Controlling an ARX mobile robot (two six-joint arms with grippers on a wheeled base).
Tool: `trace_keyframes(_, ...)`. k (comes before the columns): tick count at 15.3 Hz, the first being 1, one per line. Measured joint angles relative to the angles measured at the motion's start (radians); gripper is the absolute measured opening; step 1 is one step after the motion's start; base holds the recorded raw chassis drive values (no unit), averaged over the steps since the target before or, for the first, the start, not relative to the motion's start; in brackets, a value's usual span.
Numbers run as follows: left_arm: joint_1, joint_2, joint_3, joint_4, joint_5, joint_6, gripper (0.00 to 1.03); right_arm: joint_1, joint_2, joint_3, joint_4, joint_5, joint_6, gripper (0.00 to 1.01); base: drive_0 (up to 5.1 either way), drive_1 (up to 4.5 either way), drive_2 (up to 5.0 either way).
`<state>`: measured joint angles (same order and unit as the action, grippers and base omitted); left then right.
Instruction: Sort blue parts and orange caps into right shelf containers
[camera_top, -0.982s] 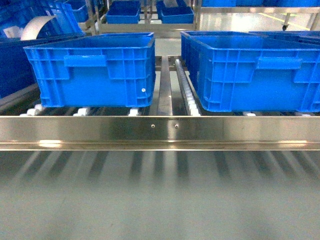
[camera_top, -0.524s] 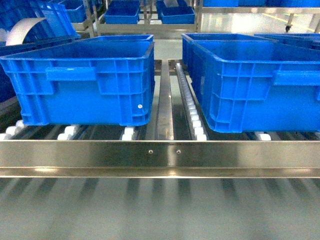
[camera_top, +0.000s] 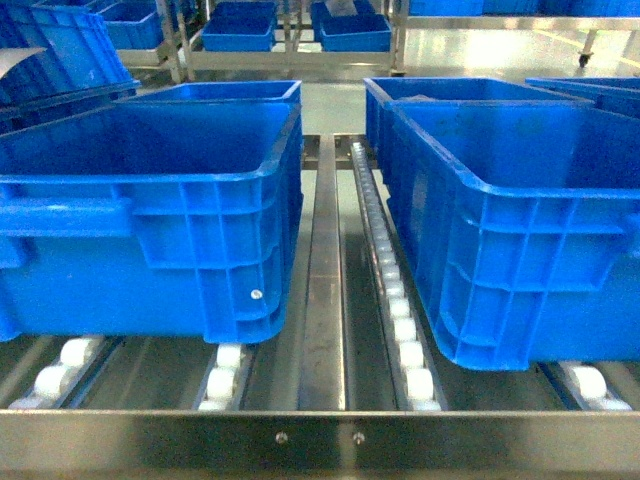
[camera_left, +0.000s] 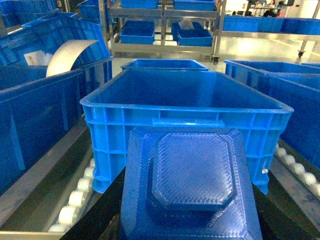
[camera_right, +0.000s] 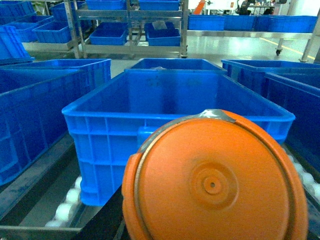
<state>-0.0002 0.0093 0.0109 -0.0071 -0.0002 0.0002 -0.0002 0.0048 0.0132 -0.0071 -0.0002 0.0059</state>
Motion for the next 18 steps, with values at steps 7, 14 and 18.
trace_keyframes(7,0.000,0.000,0.000,0.000,0.000,0.000,0.41,0.000,0.000,0.000,0.000,0.000,0.000,0.43,0.0,1.21,-1.2)
trace_keyframes(14,0.000,0.000,0.000,0.000,0.000,0.000,0.41,0.000,0.000,0.000,0.001,0.000,0.000,0.43,0.0,0.00,0.0)
trace_keyframes(18,0.000,0.000,0.000,0.000,0.000,0.000,0.41,0.000,0.000,0.000,0.001,0.000,0.000,0.43,0.0,0.00,0.0)
